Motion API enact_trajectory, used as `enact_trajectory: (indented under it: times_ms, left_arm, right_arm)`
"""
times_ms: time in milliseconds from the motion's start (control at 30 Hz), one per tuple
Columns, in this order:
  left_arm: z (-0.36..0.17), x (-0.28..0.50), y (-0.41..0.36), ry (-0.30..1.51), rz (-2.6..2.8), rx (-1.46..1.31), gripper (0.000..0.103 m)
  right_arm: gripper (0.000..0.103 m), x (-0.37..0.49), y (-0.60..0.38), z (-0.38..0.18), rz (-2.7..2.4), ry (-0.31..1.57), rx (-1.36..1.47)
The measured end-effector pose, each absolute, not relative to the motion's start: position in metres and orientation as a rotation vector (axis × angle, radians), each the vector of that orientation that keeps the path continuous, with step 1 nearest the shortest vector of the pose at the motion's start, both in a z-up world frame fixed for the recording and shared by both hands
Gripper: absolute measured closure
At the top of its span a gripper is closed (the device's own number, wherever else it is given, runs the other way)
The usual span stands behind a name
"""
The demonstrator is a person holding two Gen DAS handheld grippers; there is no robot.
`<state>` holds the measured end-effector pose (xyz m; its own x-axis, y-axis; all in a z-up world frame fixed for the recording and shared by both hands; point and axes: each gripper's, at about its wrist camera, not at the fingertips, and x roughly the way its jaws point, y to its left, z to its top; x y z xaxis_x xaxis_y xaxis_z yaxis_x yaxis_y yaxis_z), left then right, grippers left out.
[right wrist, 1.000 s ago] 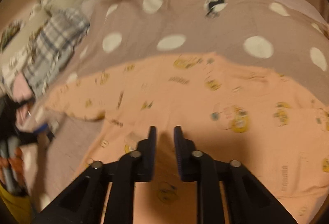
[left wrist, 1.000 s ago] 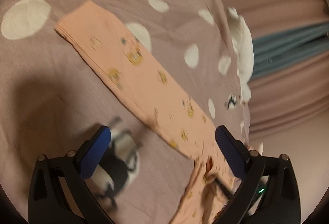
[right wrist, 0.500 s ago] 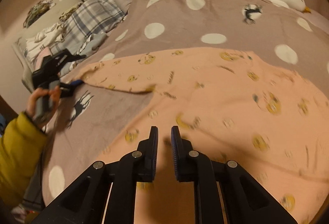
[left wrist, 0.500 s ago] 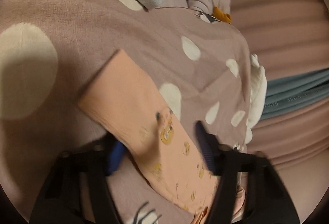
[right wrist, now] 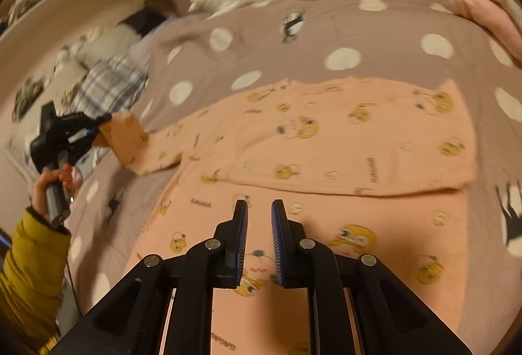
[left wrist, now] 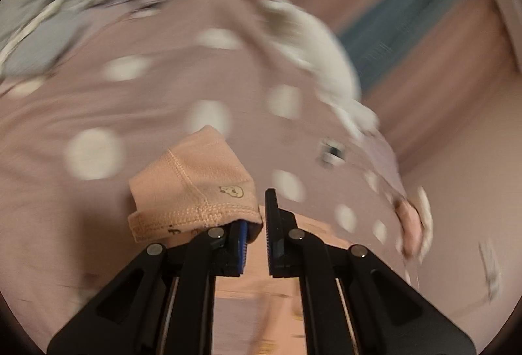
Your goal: Fold small clothes
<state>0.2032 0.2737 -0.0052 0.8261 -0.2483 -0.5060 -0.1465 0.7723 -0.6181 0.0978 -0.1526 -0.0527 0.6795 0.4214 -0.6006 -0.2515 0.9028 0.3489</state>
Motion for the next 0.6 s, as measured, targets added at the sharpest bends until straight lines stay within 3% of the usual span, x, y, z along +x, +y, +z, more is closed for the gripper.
enact_trajectory:
  times_ms: [167, 367, 467, 500, 533, 567, 600]
  left_arm:
    - [0.009, 0.233, 0.171, 0.66, -0.245, -0.591, 0.097]
    - [-0.03, 0.259, 0.059, 0.822, -0.338, -0.467, 0.093]
    - [-0.056, 0.264, 0.019, 0.923, -0.339, -0.365, 0.064]
    - [-0.062, 0.263, 0.013, 0.945, -0.347, -0.347, 0.047]
    - [-0.068, 0.262, 0.005, 0.978, -0.363, -0.326, 0.038]
    - [-0.071, 0.26, -0.001, 0.998, -0.372, -0.304, 0.029]
    - [-0.072, 0.259, -0.003, 1.0, -0.38, -0.287, 0.029]
  right_arm:
    - [0.088, 0.086, -0.178, -0.052, 0.347, 0.709, 0.282]
    - [0.088, 0.076, -0.204, -0.059, 0.301, 0.706, 0.327]
    - [0.086, 0.075, -0.215, -0.064, 0.282, 0.717, 0.357]
    - [0.084, 0.075, -0.22, -0.065, 0.278, 0.718, 0.371]
    - [0.083, 0.075, -0.221, -0.065, 0.277, 0.718, 0.379]
    - [0.08, 0.073, -0.222, -0.065, 0.277, 0.716, 0.386]
    - [0.079, 0.074, -0.224, -0.065, 0.276, 0.715, 0.395]
